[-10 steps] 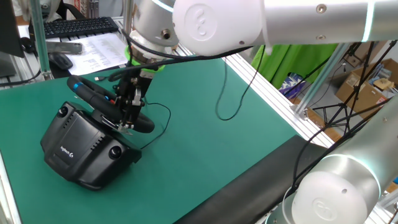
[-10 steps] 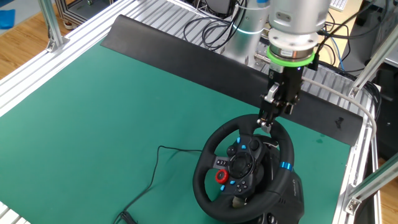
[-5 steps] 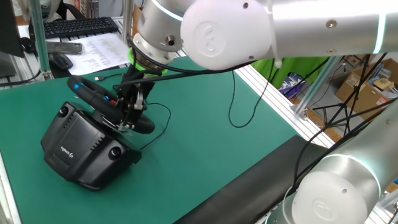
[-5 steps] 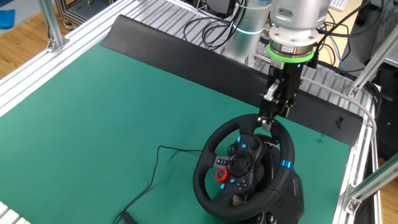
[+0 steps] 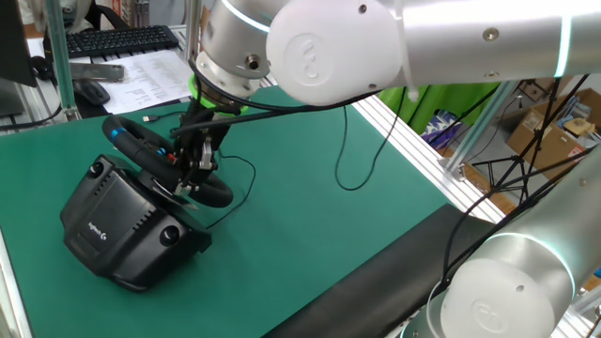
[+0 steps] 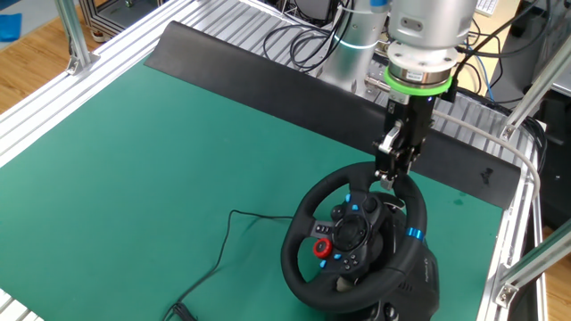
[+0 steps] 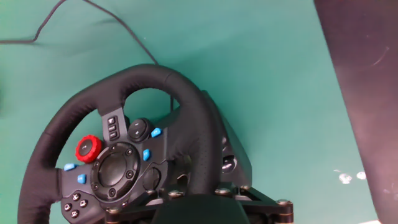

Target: Rotate the steering wheel 90 degrees clockwise

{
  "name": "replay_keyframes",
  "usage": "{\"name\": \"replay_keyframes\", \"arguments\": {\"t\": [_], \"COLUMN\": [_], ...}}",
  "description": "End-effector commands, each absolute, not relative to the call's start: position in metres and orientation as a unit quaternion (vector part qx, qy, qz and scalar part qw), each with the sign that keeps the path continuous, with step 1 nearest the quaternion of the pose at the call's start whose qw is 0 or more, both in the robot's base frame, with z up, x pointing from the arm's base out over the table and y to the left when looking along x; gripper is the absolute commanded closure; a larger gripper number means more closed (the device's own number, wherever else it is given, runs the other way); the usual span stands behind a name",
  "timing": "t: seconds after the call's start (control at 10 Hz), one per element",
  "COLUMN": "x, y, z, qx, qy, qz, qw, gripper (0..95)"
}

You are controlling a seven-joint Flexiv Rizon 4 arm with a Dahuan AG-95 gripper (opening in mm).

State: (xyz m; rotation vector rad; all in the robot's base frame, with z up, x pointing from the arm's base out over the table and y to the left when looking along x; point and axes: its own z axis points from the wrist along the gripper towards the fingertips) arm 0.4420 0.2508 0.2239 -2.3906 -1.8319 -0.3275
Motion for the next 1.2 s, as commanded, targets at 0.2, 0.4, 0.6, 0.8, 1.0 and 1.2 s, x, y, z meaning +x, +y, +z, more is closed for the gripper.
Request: {"name": "replay_keyframes", "arguments": {"t": [0.2, 0.4, 0.6, 0.8, 1.0, 1.2], "x": [0.438, 0.435, 0.434, 0.434, 0.433, 0.432], "y": [0.264, 0.271, 0.274, 0.274, 0.278, 0.279], "z": [0.229, 0.232, 0.232, 0.232, 0.23, 0.232], "qx": [-0.794, -0.796, -0.793, -0.794, -0.806, -0.791], "qy": [-0.599, -0.598, -0.601, -0.6, -0.584, -0.606], "qz": [-0.088, -0.076, -0.079, -0.076, -0.079, -0.071], "qw": [0.06, 0.06, 0.063, 0.059, 0.047, 0.045], "gripper": [95.0, 95.0, 95.0, 95.0, 95.0, 95.0]}}
